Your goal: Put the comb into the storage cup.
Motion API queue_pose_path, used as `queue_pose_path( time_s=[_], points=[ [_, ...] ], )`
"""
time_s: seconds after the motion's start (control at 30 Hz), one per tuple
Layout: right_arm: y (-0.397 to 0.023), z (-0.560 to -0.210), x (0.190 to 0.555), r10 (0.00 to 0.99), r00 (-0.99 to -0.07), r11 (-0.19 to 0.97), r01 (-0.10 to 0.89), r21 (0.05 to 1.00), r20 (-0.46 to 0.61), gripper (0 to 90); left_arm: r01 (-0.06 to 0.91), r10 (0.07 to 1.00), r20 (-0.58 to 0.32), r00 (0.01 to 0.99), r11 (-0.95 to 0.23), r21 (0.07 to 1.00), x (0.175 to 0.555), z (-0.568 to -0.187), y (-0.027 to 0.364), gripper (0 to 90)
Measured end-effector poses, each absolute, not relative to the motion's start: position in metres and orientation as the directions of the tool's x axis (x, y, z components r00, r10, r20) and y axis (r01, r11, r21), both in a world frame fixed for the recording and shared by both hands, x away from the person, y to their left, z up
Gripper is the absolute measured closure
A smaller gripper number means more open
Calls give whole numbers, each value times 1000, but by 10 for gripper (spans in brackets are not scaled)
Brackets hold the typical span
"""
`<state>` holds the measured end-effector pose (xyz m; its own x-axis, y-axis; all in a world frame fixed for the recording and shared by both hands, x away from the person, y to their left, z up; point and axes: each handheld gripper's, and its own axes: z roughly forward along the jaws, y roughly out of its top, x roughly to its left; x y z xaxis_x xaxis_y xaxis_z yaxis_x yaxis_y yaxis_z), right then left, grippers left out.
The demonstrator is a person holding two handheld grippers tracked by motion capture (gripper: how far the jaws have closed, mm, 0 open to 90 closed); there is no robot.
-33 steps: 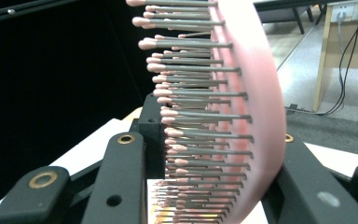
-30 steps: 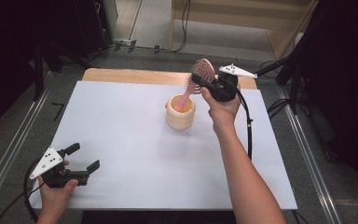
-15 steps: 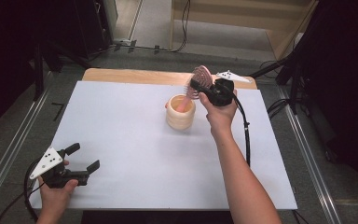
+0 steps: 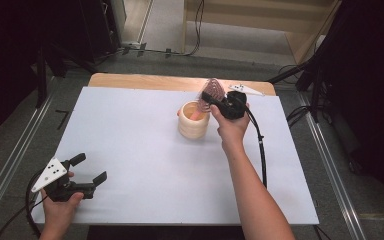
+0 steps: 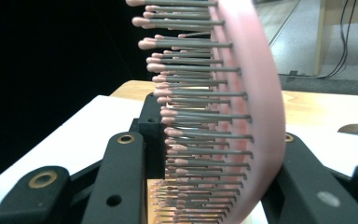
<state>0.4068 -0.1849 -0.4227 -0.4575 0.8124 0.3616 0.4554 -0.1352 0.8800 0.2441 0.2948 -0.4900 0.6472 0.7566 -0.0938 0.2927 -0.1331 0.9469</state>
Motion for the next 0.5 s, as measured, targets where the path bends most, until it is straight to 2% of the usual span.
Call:
queue_pose_path(
  time_s=[0.27, 0.5],
  points=[
    [-188, -432, 407, 797, -436, -196, 468, 862, 418, 619, 291, 757, -93, 647, -132, 947, 244, -490, 295, 0],
    [-190, -434, 407, 799, -449, -175, 462, 869, 400, 601, 291, 756, -92, 648, -134, 947, 244, -490, 295, 0]
  ],
)
